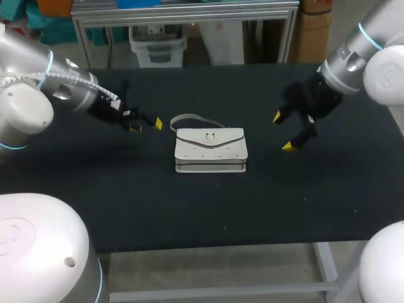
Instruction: Pick up the bag, open it, inspect its contents, close it, and place it on the opposite side
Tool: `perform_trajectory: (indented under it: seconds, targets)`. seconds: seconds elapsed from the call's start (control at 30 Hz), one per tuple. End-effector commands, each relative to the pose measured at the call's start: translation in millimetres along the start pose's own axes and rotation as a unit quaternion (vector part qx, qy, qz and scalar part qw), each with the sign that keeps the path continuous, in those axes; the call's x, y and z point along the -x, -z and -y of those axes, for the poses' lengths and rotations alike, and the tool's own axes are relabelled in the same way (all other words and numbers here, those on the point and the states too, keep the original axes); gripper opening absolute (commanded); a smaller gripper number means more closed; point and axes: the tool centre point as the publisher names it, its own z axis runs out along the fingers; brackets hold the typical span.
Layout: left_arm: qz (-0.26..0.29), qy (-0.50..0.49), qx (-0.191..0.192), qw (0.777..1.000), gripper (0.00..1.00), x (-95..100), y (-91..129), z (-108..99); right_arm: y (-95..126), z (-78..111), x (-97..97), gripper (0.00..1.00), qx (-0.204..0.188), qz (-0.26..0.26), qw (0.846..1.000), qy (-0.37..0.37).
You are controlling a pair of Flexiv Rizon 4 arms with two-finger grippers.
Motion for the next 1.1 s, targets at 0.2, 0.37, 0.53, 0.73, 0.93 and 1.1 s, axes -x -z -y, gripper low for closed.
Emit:
perform_trajectory:
  seconds: [0.2, 0.37, 0.53, 0.73, 0.93, 1.1]
  targets:
    - [0.019, -0.051, 0.014, 0.998, 1.00, -8.2, 4.0, -4.2, 1.5, -16.3, -21.1, 1.00, -0.018, 0.036, 0.999, 0.017]
    - [0.019, -0.051, 0.014, 0.998, 1.00, -8.2, 4.0, -4.2, 2.0, -16.8, -25.0, 1.00, -0.023, 0.038, 0.999, 0.013]
    - [0.015, -0.122, 0.024, 0.992, 1.00, -10.5, 5.8, 0.6, -5.8, -17.6, -25.2, 1.00, -0.023, 0.027, 0.999, 0.010]
    - [0.009, -0.259, 0.046, 0.965, 1.00, -18.2, 14.5, 14.9, -12.8, -22.7, -26.0, 1.00, -0.015, 0.020, 1.000, 0.013]
    - [0.031, -0.367, 0.051, 0.928, 1.00, -27.1, 22.2, 19.4, -18.9, -32.9, -26.9, 1.00, -0.012, 0.020, 0.999, 0.034]
    - [0.033, -0.468, 0.073, 0.880, 1.00, -30.0, 19.7, 16.7, -25.2, -41.7, -30.0, 1.00, -0.016, 0.033, 0.997, 0.065]
